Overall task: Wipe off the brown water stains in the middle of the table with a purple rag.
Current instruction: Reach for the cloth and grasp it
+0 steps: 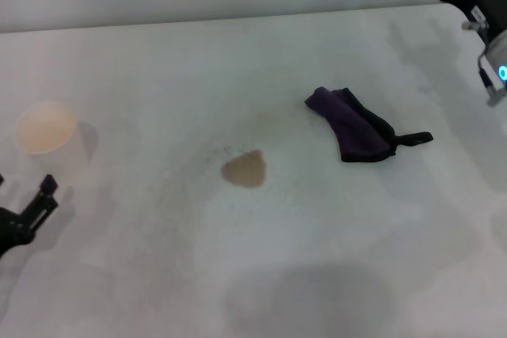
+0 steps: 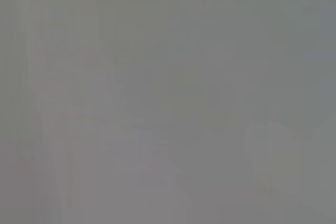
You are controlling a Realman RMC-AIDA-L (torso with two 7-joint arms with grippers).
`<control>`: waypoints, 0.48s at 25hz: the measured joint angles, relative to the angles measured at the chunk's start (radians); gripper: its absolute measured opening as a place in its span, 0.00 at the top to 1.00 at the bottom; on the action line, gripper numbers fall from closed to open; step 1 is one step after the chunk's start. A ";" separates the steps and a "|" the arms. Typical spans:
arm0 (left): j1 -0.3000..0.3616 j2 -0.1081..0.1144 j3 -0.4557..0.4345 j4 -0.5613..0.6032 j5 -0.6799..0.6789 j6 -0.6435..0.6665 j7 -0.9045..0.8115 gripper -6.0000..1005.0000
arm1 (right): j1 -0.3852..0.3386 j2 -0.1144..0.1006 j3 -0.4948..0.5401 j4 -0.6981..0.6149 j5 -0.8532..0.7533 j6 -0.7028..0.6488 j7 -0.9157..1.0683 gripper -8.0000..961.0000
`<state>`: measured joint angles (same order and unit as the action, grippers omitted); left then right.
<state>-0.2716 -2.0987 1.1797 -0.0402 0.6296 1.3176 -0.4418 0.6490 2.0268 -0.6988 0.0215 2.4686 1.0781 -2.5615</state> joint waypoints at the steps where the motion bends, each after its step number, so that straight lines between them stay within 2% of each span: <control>1: 0.010 0.000 0.000 0.000 -0.011 0.036 -0.001 0.11 | 0.002 -0.003 -0.022 -0.013 -0.016 0.000 0.076 0.10; 3: 0.032 0.000 0.000 -0.001 -0.052 0.103 -0.003 0.11 | 0.002 -0.007 -0.082 -0.060 -0.060 -0.003 0.198 0.10; 6: 0.059 0.003 0.000 -0.002 -0.144 0.159 -0.006 0.12 | -0.005 -0.013 -0.242 -0.204 -0.158 -0.042 0.377 0.10; 9: 0.071 0.008 0.000 -0.001 -0.214 0.173 -0.008 0.12 | -0.007 -0.020 -0.409 -0.371 -0.281 -0.156 0.565 0.10; 12: 0.072 0.011 0.000 0.005 -0.264 0.179 -0.009 0.12 | 0.002 -0.027 -0.545 -0.542 -0.484 -0.299 0.766 0.10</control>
<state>-0.1992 -2.0873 1.1795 -0.0352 0.3658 1.4964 -0.4507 0.6506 2.0001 -1.2443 -0.5202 1.9848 0.7792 -1.7960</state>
